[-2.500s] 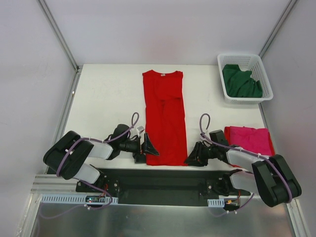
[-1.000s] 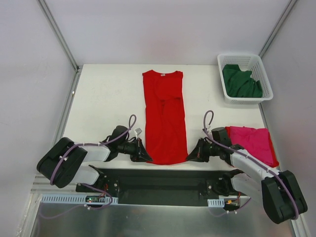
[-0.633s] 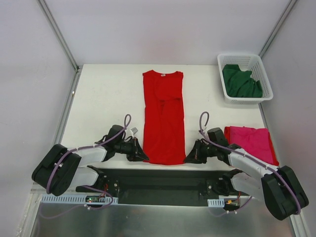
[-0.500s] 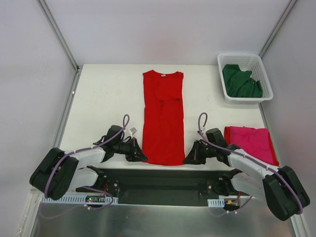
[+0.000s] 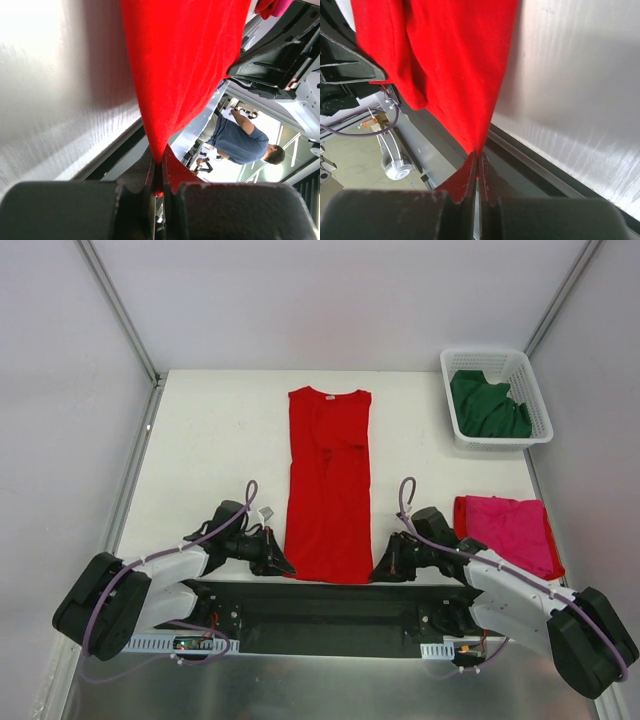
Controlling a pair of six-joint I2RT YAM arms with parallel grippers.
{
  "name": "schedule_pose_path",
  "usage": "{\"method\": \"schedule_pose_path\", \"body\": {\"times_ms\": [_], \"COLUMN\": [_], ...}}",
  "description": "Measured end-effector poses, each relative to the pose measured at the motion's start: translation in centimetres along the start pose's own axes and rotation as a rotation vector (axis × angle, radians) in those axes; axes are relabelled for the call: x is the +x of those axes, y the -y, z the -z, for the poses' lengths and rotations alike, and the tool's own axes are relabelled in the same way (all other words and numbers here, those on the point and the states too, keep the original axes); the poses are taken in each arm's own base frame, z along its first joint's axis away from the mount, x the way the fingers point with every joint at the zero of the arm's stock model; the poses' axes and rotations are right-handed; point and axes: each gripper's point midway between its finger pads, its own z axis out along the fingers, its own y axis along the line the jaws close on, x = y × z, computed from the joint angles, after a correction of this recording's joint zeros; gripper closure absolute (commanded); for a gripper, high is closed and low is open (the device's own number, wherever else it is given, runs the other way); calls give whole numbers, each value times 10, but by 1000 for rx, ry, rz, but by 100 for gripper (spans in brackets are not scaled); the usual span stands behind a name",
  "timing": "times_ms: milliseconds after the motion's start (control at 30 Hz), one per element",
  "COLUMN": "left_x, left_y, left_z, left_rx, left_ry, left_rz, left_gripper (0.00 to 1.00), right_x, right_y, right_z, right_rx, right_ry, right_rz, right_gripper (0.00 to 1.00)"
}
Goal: Fold and stack the t-shirts
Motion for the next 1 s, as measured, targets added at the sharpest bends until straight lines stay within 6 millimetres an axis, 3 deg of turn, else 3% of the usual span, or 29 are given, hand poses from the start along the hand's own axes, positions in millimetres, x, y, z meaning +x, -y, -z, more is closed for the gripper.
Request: {"method": "schedule_pose_path", "body": {"times_ms": [233, 667, 1000], "left_x": [8, 41, 70], "left_y": [1, 0, -10], "left_z": [2, 5, 12], "left_rx": [-5, -30, -71], "left_ry": [-18, -113, -200], "left_rz": [-2, -36, -26], "left_gripper": [100, 100, 100], "right_x": [8, 28, 43], "right_y": [1, 8, 9], "right_z": [1, 8, 17], "right_rx": [5, 40, 45], "right_ry": [-14, -64, -84], "right_rz": [-1, -1, 23], "right_gripper": [99, 99, 99]}}
